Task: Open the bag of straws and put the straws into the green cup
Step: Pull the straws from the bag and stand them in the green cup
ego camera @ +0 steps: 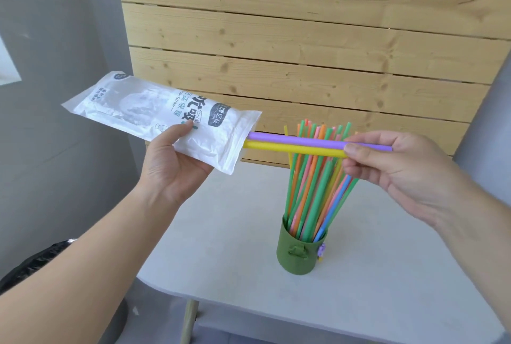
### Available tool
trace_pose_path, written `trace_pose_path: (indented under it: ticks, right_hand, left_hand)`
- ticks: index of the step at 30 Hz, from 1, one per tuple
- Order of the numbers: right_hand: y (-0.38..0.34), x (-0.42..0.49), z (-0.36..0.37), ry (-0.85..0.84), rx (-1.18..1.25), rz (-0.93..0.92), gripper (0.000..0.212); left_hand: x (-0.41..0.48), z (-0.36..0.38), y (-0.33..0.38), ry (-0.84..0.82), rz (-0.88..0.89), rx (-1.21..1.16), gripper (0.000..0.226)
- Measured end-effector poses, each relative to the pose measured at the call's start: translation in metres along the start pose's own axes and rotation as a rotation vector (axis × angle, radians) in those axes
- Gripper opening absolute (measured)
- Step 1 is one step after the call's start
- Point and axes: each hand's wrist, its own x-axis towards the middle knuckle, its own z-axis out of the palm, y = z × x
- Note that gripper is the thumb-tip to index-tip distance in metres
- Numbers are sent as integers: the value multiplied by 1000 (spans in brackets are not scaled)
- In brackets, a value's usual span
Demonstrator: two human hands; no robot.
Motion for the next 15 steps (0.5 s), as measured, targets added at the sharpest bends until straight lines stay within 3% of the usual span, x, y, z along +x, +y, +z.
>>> trace_pose_path:
  ticks: [10,15]
  right_hand:
    - [-23,-6,-61,-74,-318,66,19]
    - [-35,-11,-80,-91,-429,59,79]
  left_hand:
    - [2,-4,-11,59,-25,64,16]
    - [2,-3,-20,59,-40,100,16]
